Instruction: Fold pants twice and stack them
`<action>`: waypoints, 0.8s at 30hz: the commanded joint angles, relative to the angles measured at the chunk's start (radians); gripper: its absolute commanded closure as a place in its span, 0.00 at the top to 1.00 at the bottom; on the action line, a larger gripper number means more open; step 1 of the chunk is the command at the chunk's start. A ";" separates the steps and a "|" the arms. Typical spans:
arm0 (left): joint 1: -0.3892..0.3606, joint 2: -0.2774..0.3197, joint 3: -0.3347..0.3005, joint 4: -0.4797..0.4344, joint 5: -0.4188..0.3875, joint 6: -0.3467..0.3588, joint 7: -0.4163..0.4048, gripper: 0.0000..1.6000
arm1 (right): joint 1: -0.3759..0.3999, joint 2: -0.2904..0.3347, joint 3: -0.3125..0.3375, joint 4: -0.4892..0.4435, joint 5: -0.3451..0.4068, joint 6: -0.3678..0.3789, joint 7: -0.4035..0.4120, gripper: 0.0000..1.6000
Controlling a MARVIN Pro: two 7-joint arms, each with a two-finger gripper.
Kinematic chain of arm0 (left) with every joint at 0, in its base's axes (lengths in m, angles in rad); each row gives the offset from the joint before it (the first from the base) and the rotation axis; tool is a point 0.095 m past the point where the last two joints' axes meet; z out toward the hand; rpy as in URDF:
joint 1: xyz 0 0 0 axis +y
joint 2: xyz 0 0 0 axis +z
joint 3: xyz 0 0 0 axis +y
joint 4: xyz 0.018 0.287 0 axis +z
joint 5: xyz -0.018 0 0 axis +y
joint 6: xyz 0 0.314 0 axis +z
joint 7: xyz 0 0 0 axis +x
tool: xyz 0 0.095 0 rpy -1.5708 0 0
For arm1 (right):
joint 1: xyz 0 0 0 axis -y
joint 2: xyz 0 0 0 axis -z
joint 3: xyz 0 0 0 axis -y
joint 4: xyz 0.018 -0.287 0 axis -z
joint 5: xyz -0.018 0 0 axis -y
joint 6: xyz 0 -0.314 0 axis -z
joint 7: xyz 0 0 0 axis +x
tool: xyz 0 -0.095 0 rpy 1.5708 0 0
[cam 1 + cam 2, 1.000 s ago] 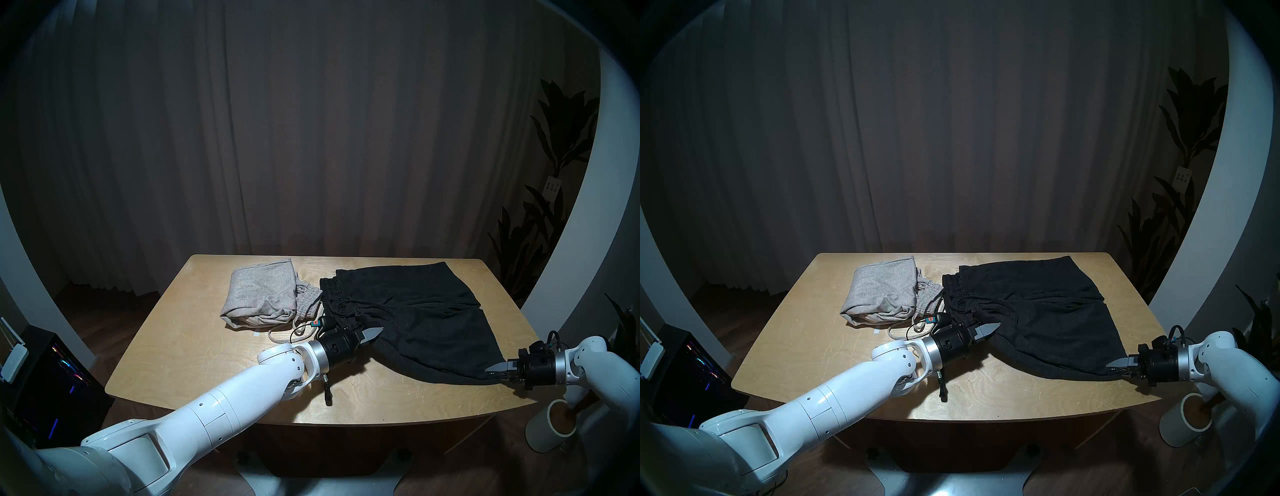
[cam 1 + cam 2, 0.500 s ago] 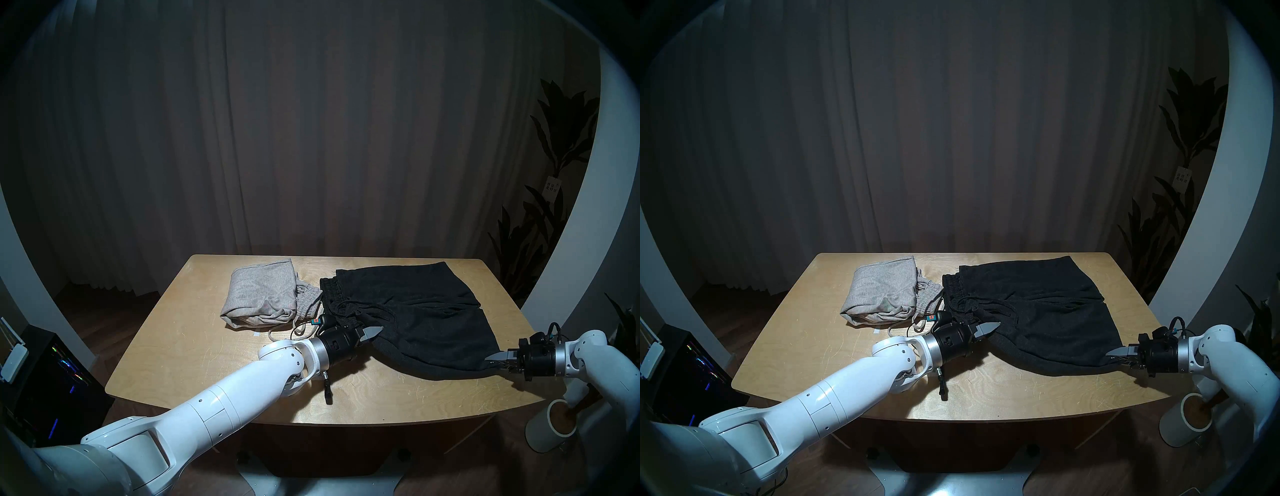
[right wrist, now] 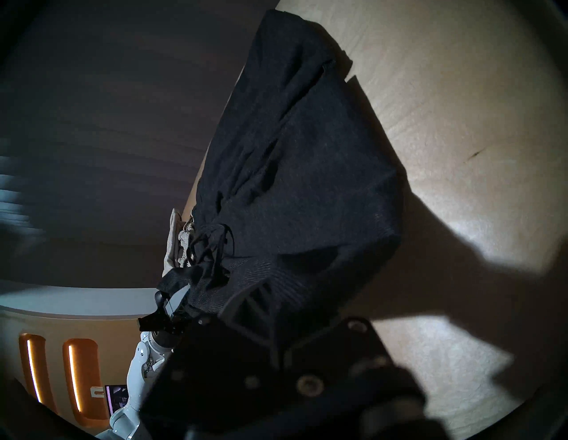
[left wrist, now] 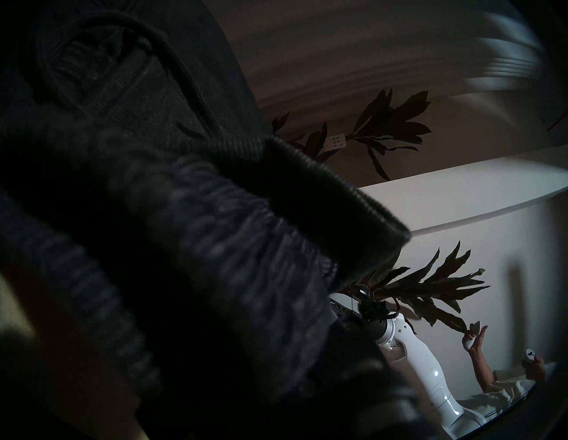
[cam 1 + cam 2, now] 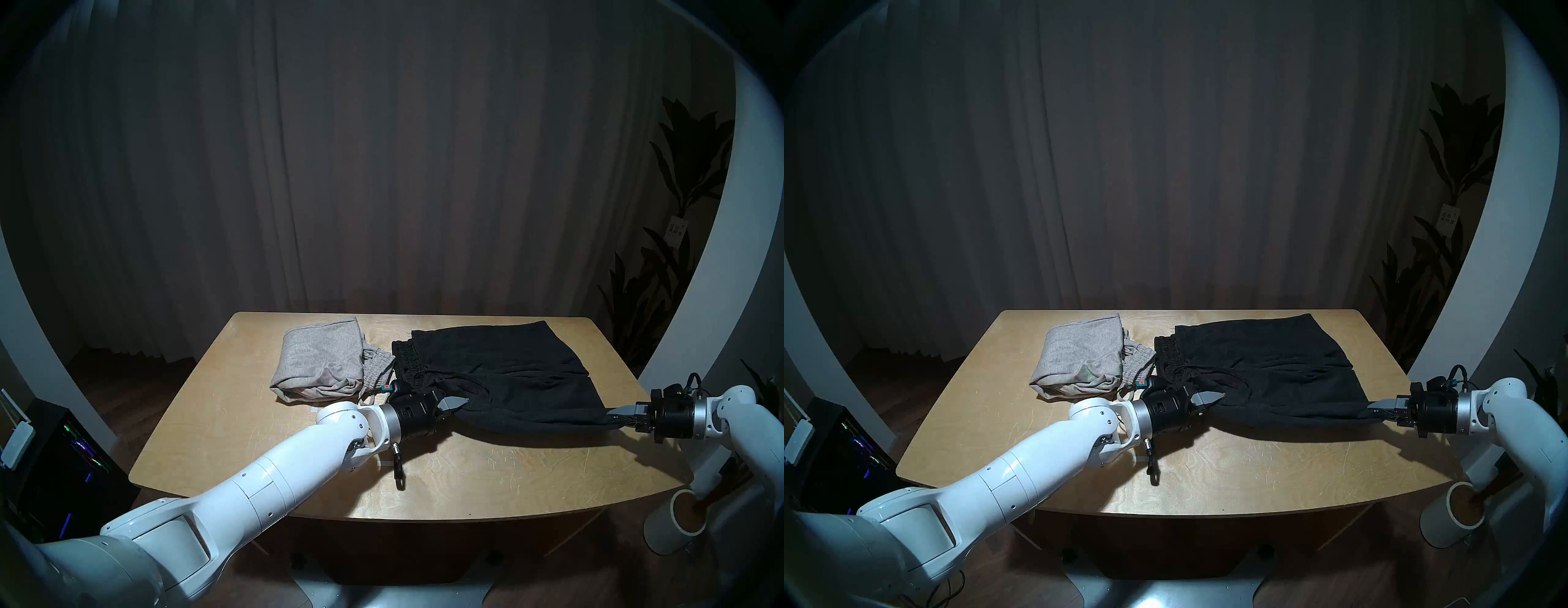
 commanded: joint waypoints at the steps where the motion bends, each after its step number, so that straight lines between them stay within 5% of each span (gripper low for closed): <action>1: 0.003 -0.011 -0.001 0.116 -0.058 0.051 0.112 0.00 | 0.049 0.005 0.010 -0.018 0.040 -0.002 0.000 0.00; 15: -0.117 -0.062 -0.025 0.210 -0.182 0.127 0.250 0.00 | 0.163 -0.055 -0.010 -0.038 0.085 -0.002 -0.065 0.00; 24: -0.161 -0.105 -0.070 0.296 -0.274 0.110 0.349 0.00 | 0.263 -0.136 -0.020 0.001 0.120 -0.002 -0.165 0.00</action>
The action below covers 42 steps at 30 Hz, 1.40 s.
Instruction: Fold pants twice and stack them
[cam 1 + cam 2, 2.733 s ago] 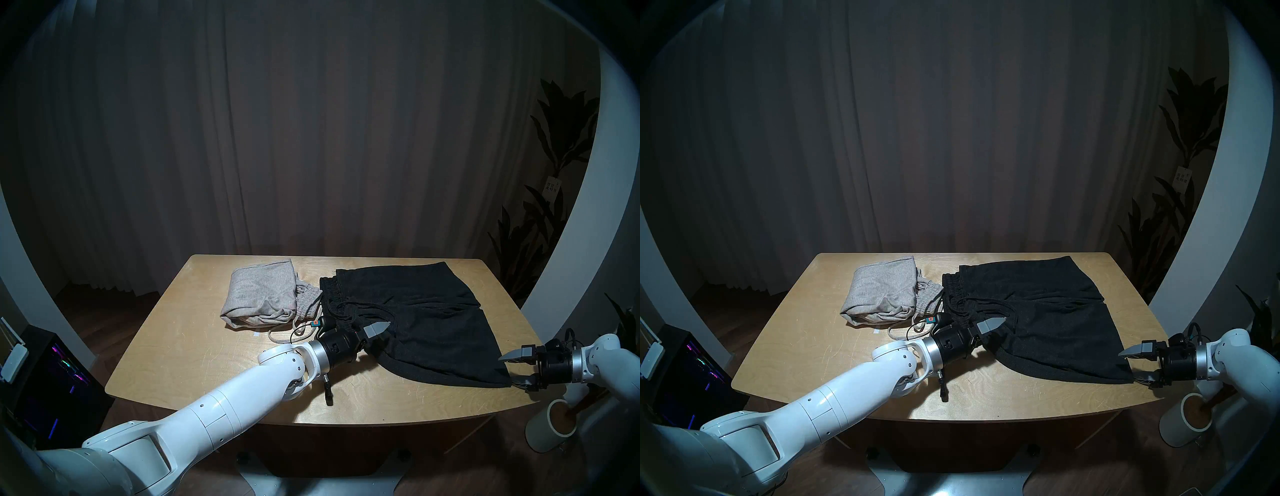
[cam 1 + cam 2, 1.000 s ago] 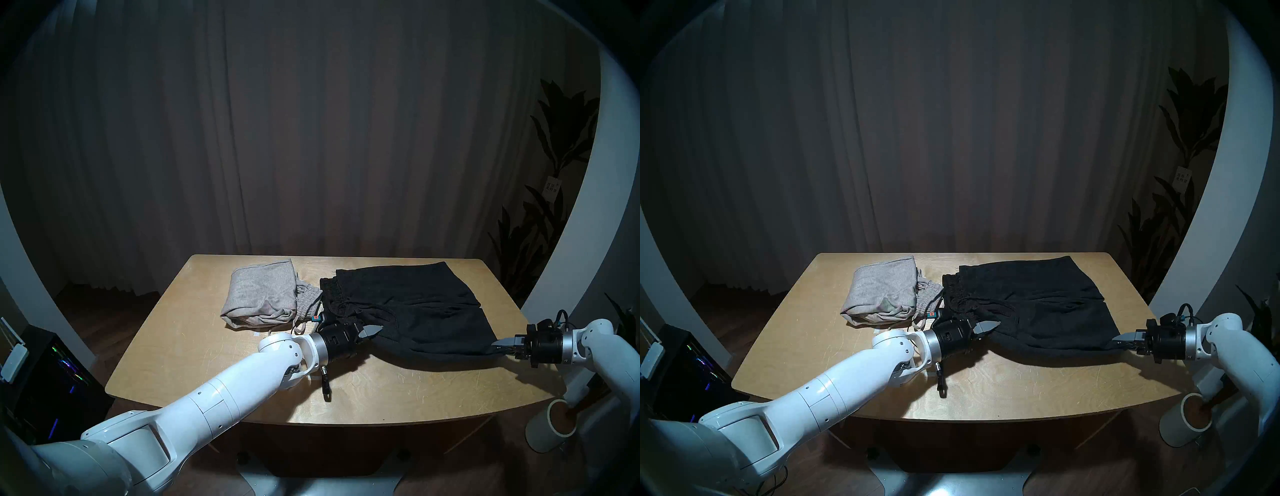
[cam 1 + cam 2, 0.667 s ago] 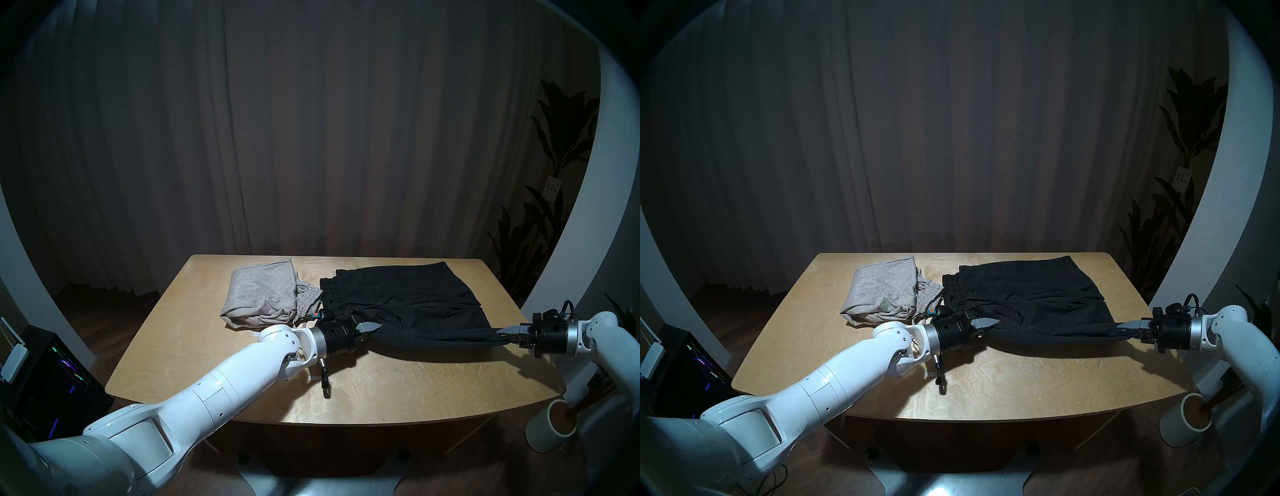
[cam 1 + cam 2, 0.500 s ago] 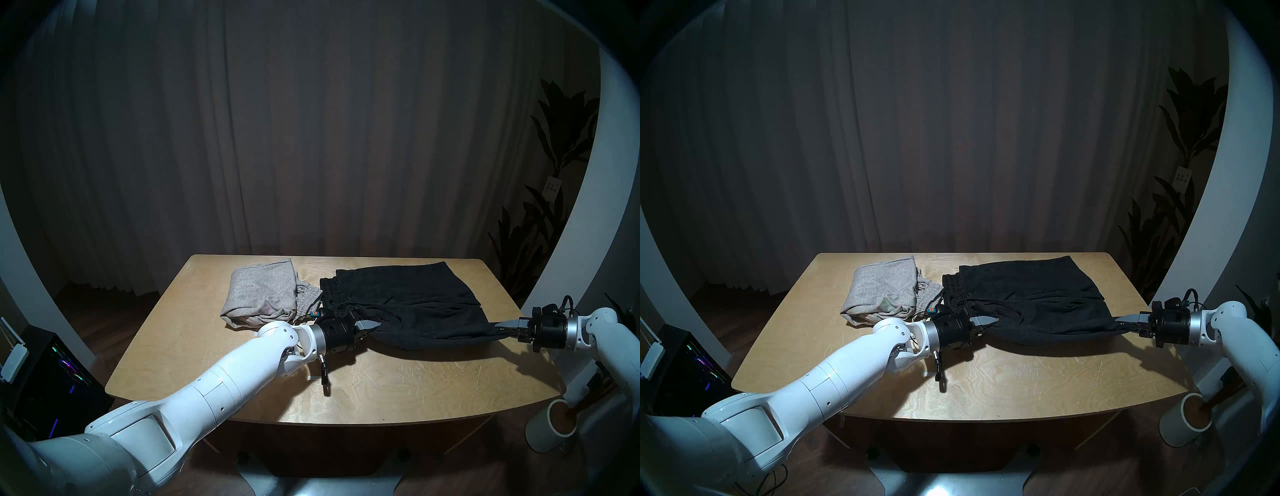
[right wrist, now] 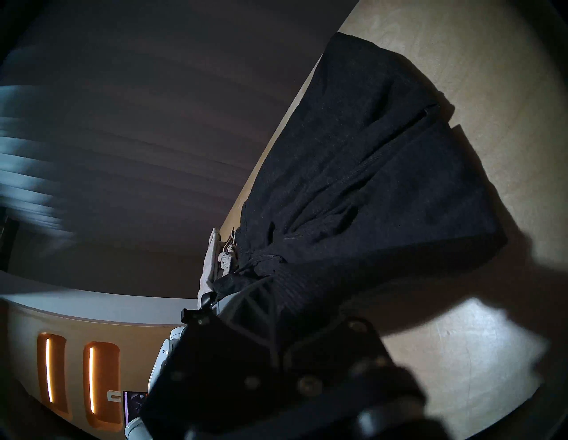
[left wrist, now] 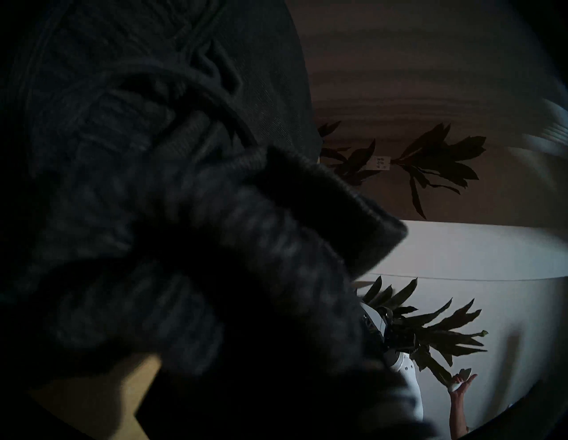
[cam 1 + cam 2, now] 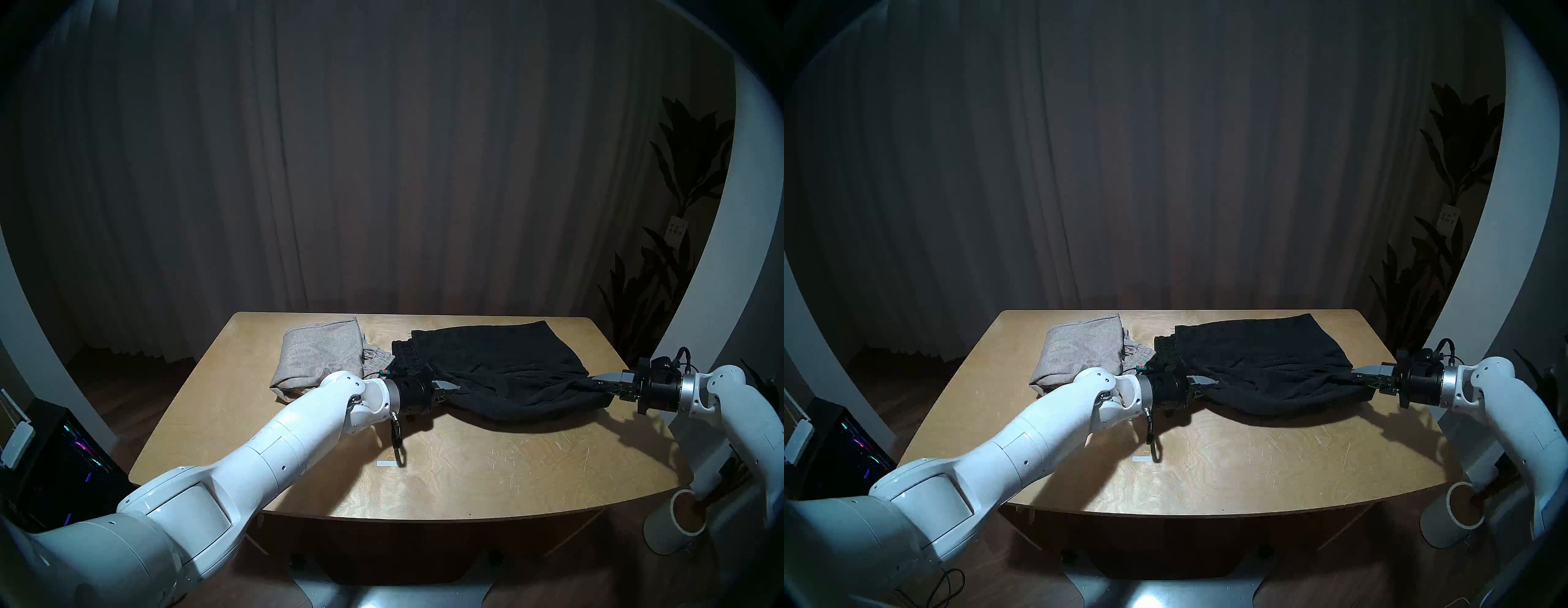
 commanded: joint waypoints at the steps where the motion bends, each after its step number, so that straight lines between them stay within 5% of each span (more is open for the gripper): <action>1: -0.020 -0.011 -0.024 0.103 -0.035 -0.027 0.079 0.00 | 0.104 -0.058 0.004 0.023 0.035 -0.002 -0.047 0.00; 24: -0.126 -0.105 -0.108 0.195 -0.241 -0.044 0.302 0.00 | 0.339 -0.233 0.043 0.201 0.111 -0.021 -0.304 0.00; 42: -0.193 -0.180 -0.126 0.233 -0.275 -0.122 0.417 0.00 | 0.480 -0.324 0.076 0.353 0.174 -0.020 -0.471 0.00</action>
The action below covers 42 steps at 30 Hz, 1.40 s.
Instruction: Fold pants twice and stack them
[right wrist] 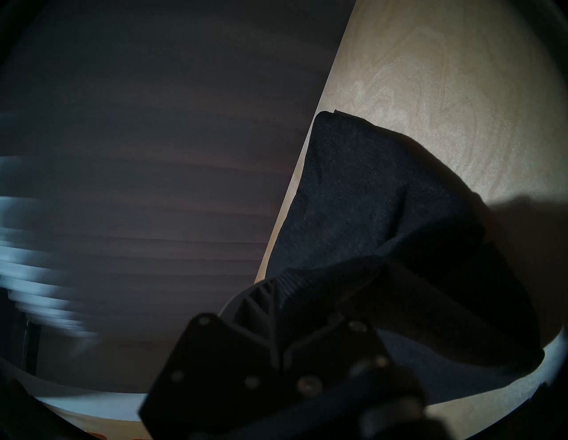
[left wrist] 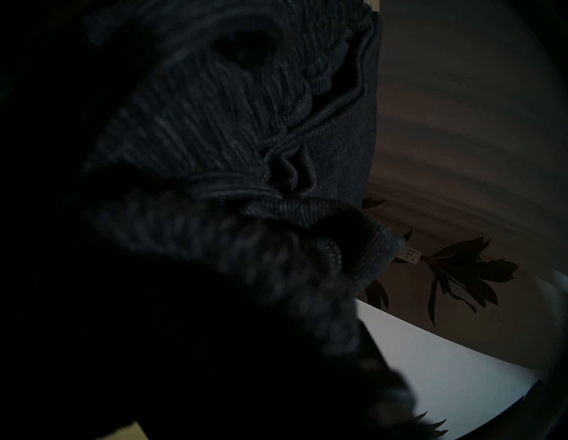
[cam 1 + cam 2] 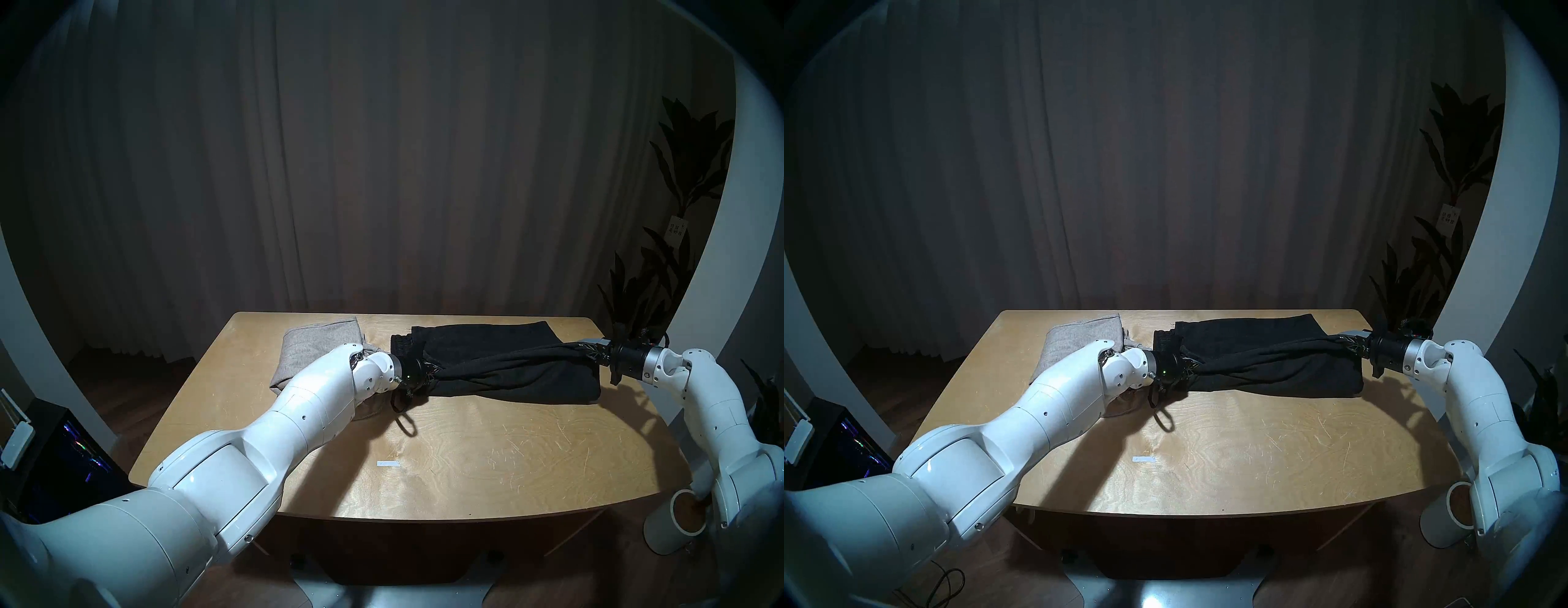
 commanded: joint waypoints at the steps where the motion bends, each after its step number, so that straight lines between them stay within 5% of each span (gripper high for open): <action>1: -0.057 -0.031 -0.005 -0.015 -0.009 -0.004 0.038 0.00 | 0.111 -0.028 0.025 0.033 0.034 0.005 -0.040 0.00; 12: -0.054 -0.051 -0.005 -0.108 -0.032 0.024 0.105 0.00 | 0.203 -0.057 0.022 0.140 0.048 0.019 -0.124 0.00; 32: -0.030 -0.005 -0.025 -0.285 0.053 -0.188 0.178 0.00 | 0.360 -0.107 0.015 0.313 0.064 0.019 -0.220 0.00; 42: -0.035 -0.016 -0.026 -0.295 0.082 -0.266 0.189 0.00 | 0.428 -0.144 0.004 0.357 0.052 0.019 -0.245 0.00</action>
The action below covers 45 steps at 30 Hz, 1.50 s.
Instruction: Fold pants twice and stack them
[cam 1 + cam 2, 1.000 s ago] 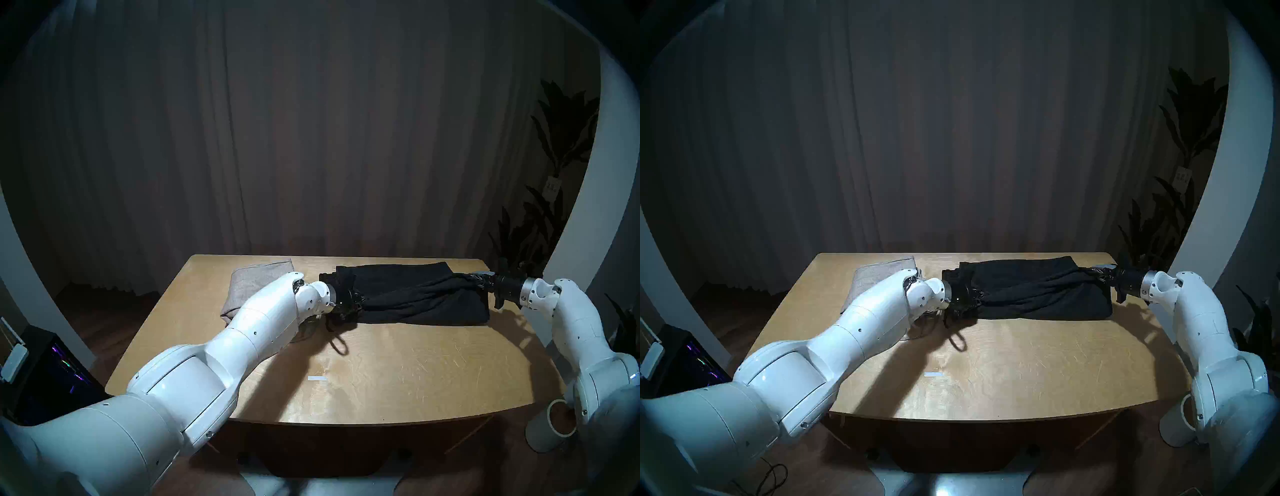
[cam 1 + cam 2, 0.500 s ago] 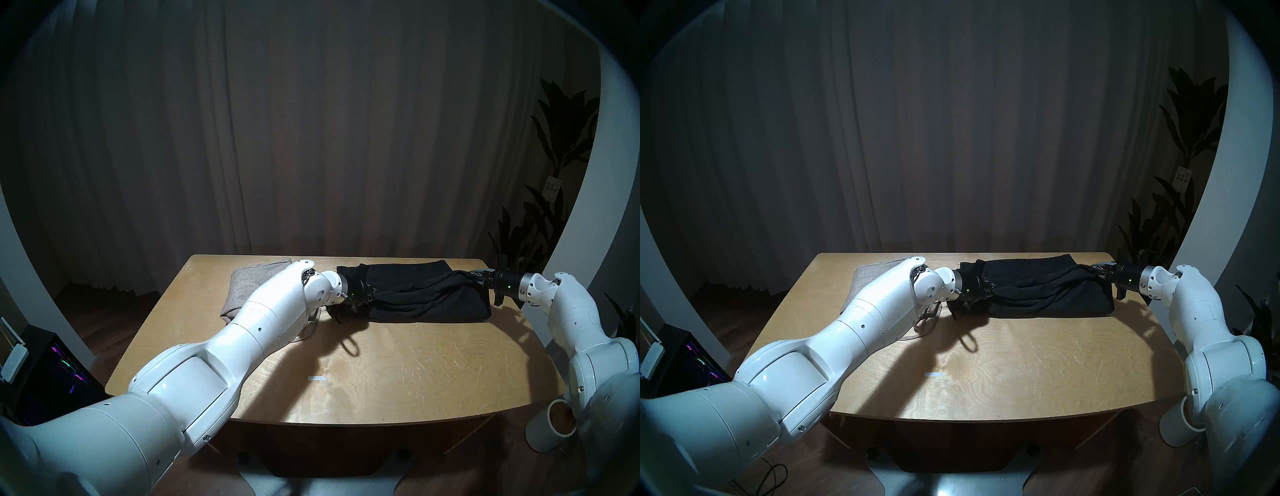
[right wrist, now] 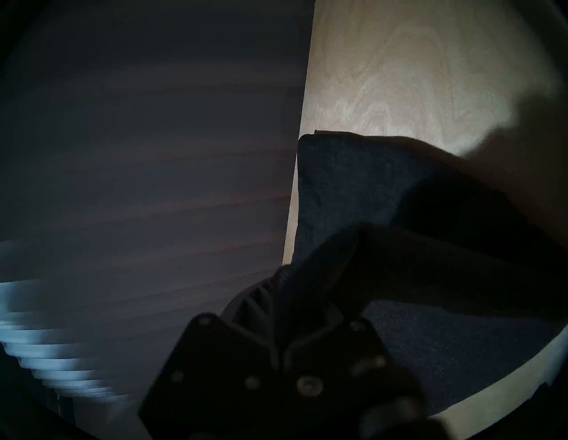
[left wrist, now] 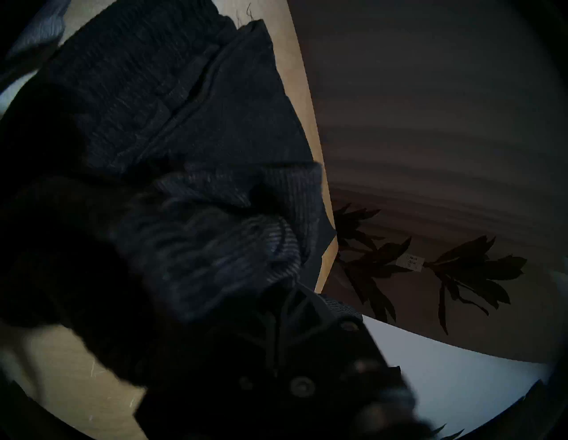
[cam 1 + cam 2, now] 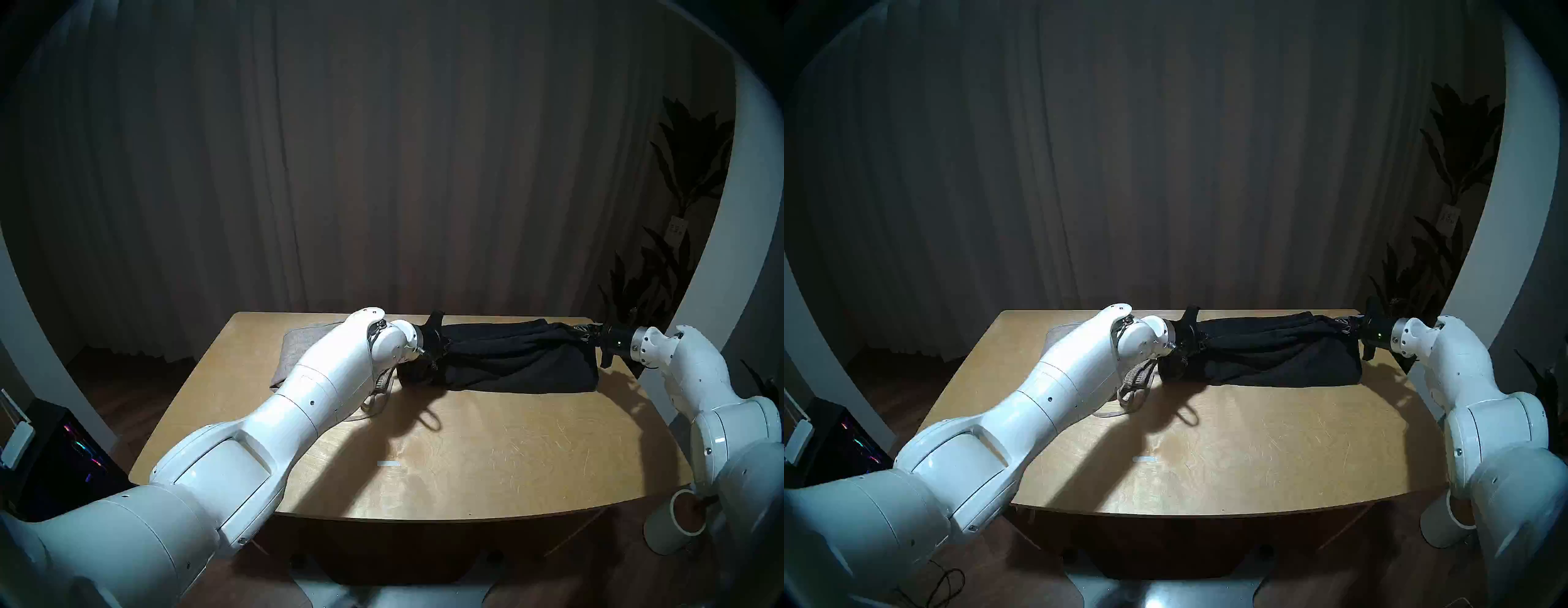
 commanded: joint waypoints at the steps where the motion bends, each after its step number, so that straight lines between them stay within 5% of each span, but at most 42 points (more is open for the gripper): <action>1: -0.030 -0.019 -0.007 -0.021 0.020 -0.050 -0.007 0.00 | 0.098 -0.026 -0.010 0.004 -0.004 -0.001 0.001 0.00; 21: -0.135 -0.055 0.018 0.157 0.130 -0.070 -0.095 0.00 | 0.172 -0.075 -0.048 0.088 -0.023 -0.028 0.006 0.00; 45: -0.231 -0.147 0.073 0.372 0.231 -0.096 -0.203 0.00 | 0.193 -0.139 -0.076 0.154 -0.086 -0.199 0.046 0.00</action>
